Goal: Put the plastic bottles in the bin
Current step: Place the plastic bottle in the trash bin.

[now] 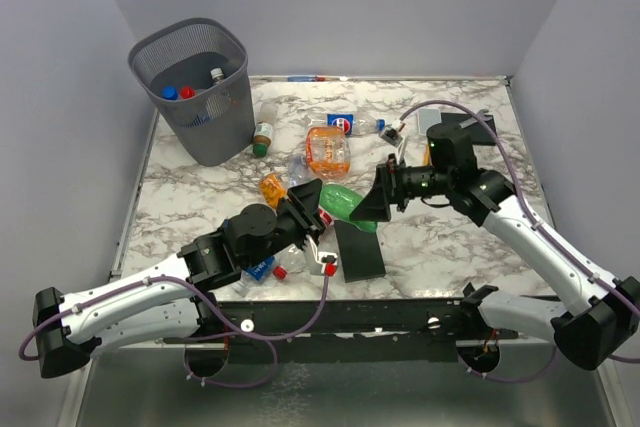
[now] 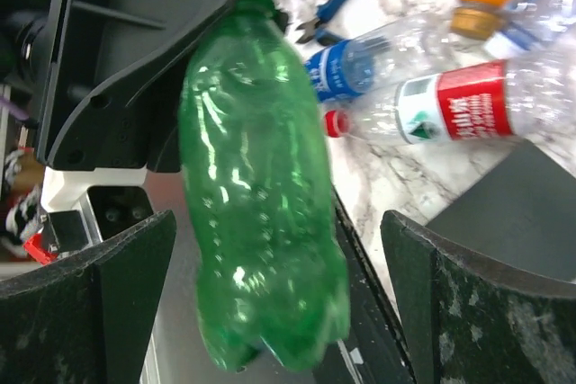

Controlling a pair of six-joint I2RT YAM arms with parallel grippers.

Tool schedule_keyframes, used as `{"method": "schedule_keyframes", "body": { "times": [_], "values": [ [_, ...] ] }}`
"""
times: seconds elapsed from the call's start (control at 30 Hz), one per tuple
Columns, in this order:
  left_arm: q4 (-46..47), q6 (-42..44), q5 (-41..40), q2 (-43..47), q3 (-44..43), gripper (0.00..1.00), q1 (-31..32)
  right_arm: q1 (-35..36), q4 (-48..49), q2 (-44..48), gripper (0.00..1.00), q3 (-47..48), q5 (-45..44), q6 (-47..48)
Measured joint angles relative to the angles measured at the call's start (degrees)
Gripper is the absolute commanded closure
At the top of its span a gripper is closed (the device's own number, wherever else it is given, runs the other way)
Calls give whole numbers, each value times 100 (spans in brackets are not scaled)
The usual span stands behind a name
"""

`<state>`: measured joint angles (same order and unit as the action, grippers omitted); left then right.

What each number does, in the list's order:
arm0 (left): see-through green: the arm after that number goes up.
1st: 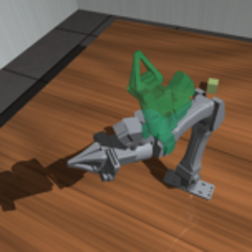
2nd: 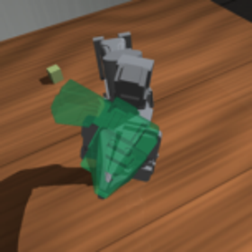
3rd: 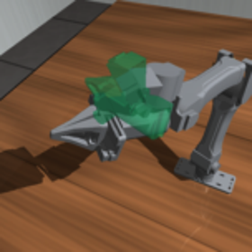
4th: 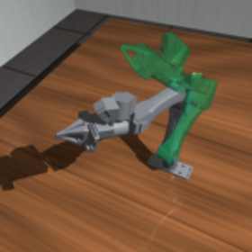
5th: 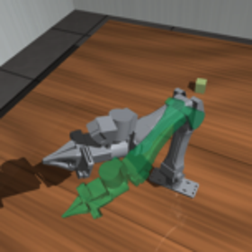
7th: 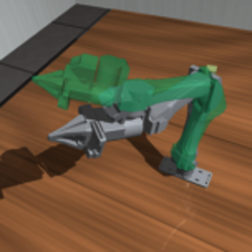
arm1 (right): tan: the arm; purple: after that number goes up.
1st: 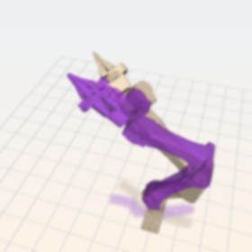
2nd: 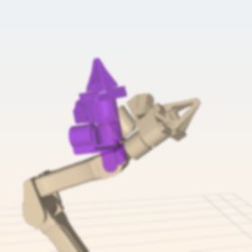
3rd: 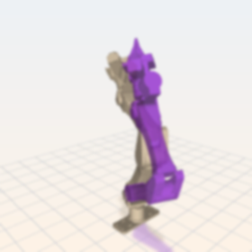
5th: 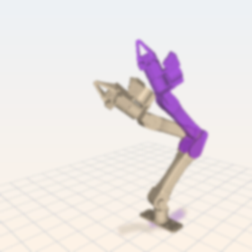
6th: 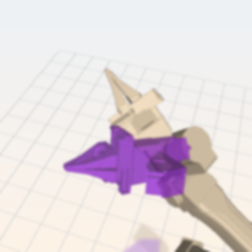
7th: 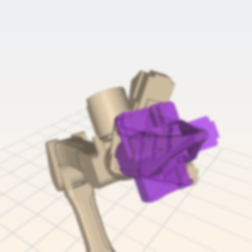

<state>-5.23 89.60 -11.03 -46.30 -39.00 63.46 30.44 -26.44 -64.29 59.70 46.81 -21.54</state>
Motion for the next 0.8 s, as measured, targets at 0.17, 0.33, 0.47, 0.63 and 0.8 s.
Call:
{"method": "schedule_keyframes", "body": {
  "times": [0.17, 0.33, 0.47, 0.63, 0.8],
  "values": [
    [-33, 94, -7, -52, -149, 100, 11, 636, 173, -321, 14, 2, 72, 101],
    [-103, 177, -63, -116, -267, 100, 13, 822, 223, -511, 49, -57, 85, 157],
    [-94, 140, -55, -146, -269, 38, 17, 944, 376, -271, 59, -195, 31, 173],
    [11, -354, -114, -37, -293, 1, 63, 905, 699, 649, 62, -608, -859, 138],
    [92, -1438, -179, 234, -297, 1, 63, 859, 1392, 1792, 63, -1010, -1735, 52]
  ]
}}
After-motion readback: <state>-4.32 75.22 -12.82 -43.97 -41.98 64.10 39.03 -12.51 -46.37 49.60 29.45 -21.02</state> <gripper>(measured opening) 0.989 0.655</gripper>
